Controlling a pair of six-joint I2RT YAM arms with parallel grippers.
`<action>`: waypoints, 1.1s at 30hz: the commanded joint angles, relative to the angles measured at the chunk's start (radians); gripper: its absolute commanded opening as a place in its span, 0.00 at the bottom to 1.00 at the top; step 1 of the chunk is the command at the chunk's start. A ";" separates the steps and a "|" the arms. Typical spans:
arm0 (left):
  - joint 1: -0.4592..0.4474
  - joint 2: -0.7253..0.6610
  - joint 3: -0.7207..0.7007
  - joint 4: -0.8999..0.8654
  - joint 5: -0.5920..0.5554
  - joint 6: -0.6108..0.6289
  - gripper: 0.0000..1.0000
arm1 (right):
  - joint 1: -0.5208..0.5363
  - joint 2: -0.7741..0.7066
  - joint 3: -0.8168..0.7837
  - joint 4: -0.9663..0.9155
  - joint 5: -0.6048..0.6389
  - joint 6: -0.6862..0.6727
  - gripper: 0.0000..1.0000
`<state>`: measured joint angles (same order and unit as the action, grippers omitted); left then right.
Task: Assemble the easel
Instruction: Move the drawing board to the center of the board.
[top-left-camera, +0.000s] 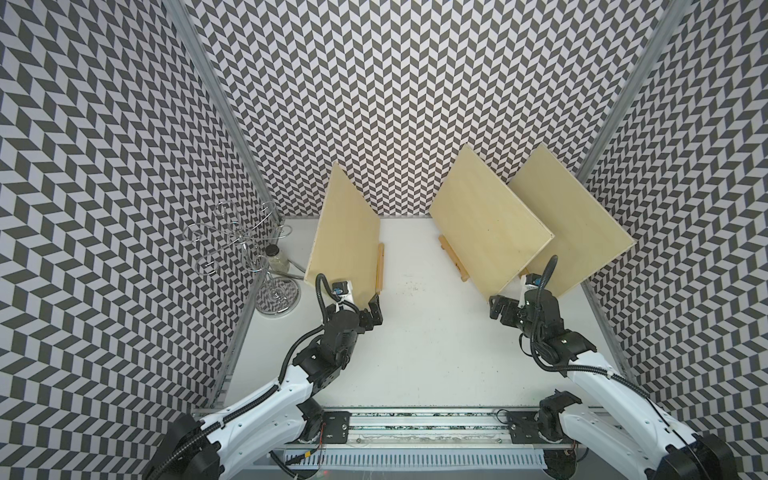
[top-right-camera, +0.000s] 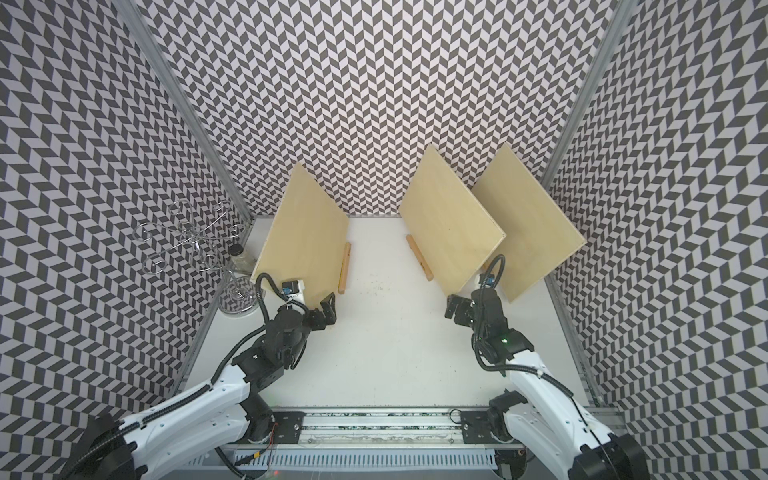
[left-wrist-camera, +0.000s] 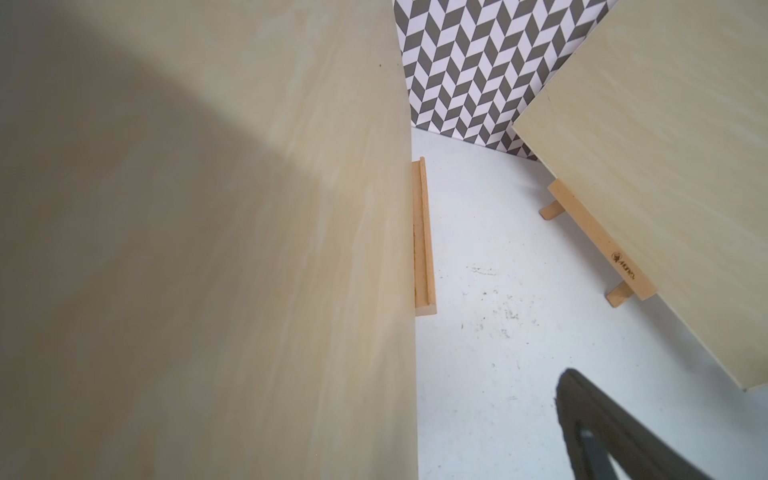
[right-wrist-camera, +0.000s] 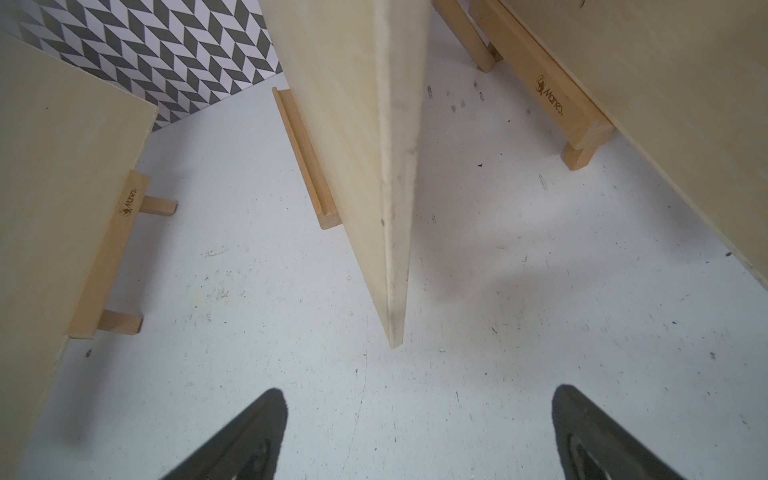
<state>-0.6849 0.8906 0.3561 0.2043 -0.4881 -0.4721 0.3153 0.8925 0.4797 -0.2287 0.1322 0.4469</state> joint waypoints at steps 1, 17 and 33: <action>0.000 0.045 0.032 0.141 0.076 0.028 1.00 | -0.003 0.001 0.016 0.061 -0.009 0.005 0.99; -0.136 0.434 0.063 0.483 0.130 -0.009 1.00 | -0.004 -0.043 0.015 0.059 0.068 -0.001 0.99; -0.203 0.697 0.296 0.593 0.249 0.149 1.00 | -0.005 -0.063 0.058 0.011 0.100 0.000 0.99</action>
<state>-0.8581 1.5879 0.6125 0.7147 -0.2913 -0.3855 0.3153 0.8494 0.5045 -0.2268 0.2096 0.4465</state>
